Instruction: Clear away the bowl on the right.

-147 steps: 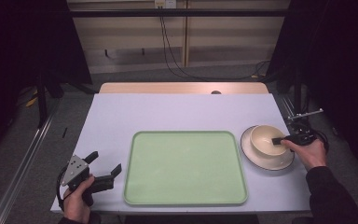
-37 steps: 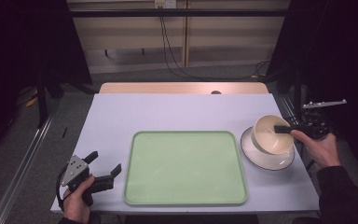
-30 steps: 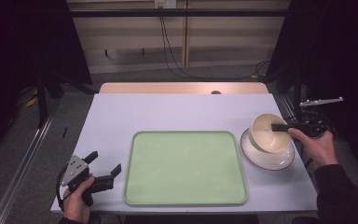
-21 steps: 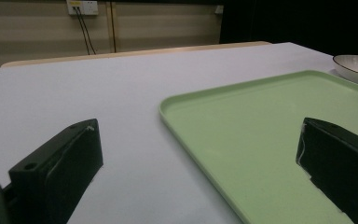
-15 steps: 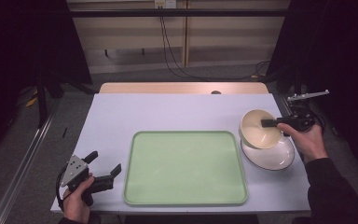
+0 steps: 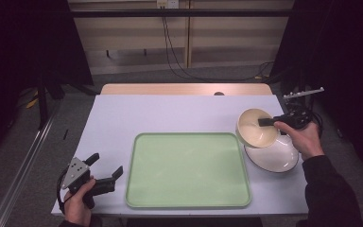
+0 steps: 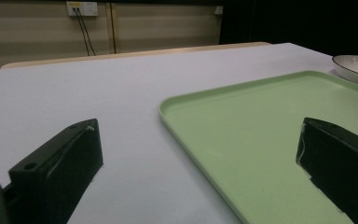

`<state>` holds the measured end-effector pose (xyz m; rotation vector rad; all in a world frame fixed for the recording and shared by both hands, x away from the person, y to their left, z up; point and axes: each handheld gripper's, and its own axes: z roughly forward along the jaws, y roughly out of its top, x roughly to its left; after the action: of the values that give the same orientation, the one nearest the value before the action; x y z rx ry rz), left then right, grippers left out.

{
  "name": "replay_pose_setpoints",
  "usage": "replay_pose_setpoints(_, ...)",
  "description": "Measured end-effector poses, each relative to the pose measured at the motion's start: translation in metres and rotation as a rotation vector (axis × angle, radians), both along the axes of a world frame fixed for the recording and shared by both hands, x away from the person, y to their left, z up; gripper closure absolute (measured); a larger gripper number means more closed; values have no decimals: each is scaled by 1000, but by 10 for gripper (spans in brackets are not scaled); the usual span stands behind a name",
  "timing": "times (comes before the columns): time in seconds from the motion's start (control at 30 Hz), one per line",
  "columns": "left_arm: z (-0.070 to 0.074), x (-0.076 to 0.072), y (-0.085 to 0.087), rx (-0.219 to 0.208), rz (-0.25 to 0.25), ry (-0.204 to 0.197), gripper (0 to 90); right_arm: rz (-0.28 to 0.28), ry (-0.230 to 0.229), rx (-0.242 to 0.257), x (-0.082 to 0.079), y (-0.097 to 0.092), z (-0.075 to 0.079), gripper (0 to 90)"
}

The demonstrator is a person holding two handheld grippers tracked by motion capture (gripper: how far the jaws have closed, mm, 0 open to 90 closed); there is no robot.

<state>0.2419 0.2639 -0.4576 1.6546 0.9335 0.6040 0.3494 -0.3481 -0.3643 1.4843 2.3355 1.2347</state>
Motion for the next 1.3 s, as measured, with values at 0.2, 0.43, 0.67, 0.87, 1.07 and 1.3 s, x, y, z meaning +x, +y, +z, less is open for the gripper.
replay_pose_setpoints(0.2,0,0,-1,4,3,1,3,5,3,6,7,7,-1,841)
replay_pose_setpoints(0.43,0,0,0,3,4,1,4,8,15,15,16,19,-5,841)
replay_pose_setpoints(0.67,0,0,0,4,3,2,4,9,26,19,25,27,-6,841)
replay_pose_setpoints(0.87,0,0,0,6,1,3,4,6,26,21,29,34,-10,841)
replay_pose_setpoints(1.07,0,0,0,5,-2,3,3,1,39,20,35,40,-15,841)
replay_pose_setpoints(1.3,0,0,0,3,-2,3,4,-6,62,-5,43,47,-25,840)
